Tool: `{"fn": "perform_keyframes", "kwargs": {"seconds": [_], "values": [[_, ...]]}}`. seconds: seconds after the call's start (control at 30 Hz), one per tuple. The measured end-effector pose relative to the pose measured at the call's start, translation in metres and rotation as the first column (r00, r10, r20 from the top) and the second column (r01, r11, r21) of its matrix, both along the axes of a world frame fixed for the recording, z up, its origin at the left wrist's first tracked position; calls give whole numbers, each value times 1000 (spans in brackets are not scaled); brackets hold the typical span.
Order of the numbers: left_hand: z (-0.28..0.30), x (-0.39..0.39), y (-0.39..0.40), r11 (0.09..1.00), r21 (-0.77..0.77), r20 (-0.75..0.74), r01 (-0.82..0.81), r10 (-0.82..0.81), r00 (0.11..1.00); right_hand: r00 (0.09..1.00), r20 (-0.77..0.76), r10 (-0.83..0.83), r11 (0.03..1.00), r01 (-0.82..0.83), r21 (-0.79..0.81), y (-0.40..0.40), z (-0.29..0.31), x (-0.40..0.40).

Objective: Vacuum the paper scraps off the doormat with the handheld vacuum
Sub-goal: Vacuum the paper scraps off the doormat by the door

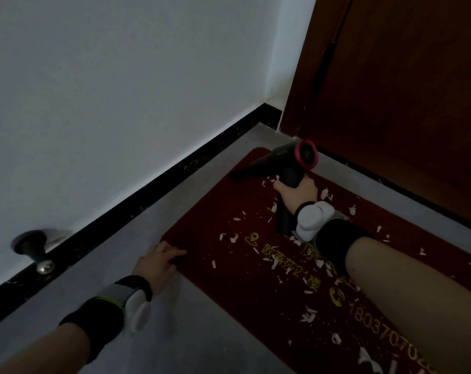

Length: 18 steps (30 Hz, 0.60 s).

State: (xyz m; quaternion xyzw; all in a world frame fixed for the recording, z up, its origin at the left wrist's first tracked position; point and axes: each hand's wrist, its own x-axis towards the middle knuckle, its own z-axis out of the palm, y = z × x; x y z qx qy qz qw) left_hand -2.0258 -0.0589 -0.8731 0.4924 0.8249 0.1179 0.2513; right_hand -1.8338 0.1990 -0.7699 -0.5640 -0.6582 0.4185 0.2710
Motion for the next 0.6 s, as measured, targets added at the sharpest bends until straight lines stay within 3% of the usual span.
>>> {"fn": "perform_keyframes", "kwargs": {"seconds": [0.3, 0.53, 0.6], "values": [[4, 3, -2, 998, -38, -42, 53, -55, 998, 991, 129, -37, 997, 27, 77, 30, 9, 30], [5, 3, -3, 996, -60, -49, 62, -65, 997, 967, 66, -245, 961, 234, 147, 54, 8, 54], [5, 3, -2, 996, -63, -56, 69, -72, 996, 949, 110, -296, 952, 283, 118, 59, 12, 62]]}}
